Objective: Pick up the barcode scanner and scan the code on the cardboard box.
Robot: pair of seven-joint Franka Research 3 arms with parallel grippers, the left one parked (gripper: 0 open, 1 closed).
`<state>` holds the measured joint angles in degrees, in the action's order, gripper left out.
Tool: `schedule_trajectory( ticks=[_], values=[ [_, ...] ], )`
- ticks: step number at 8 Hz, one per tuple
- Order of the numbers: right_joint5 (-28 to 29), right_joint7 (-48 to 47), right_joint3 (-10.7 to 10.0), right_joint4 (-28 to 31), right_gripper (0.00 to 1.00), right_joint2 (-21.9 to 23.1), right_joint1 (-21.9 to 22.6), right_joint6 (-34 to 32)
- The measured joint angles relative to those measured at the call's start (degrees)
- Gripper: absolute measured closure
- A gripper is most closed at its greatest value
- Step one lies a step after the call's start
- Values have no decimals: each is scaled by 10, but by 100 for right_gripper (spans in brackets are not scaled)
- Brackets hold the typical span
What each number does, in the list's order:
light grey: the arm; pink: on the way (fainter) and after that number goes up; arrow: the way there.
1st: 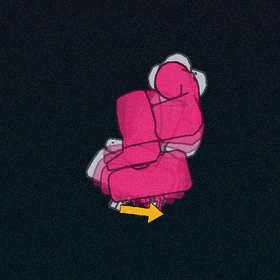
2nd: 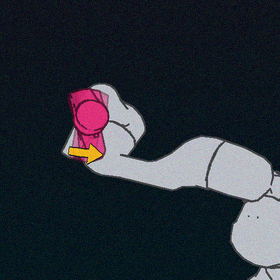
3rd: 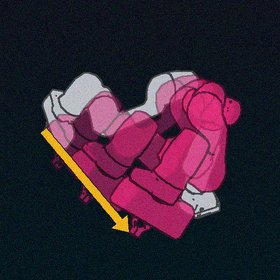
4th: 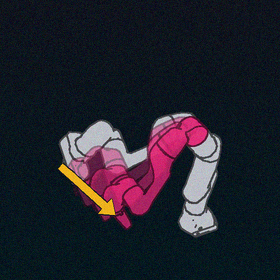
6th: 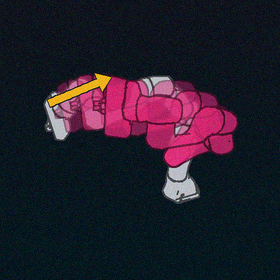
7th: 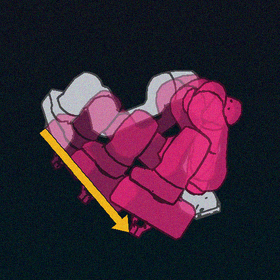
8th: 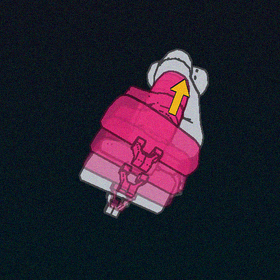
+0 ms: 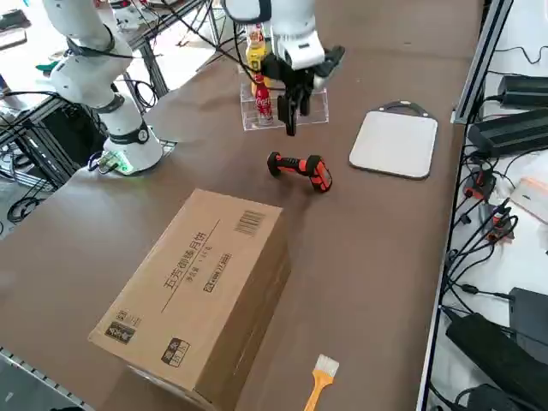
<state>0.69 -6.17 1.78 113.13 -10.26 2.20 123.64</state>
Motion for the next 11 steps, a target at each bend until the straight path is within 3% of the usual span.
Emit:
schedule_trajectory(
  ticks=[2,4,11],
  values=[
    [0,-4,0,99,0,-3,14,115],
    [0,-4,0,146,0,-14,17,161],
    [0,-2,0,151,0,-91,36,229]
  ],
)
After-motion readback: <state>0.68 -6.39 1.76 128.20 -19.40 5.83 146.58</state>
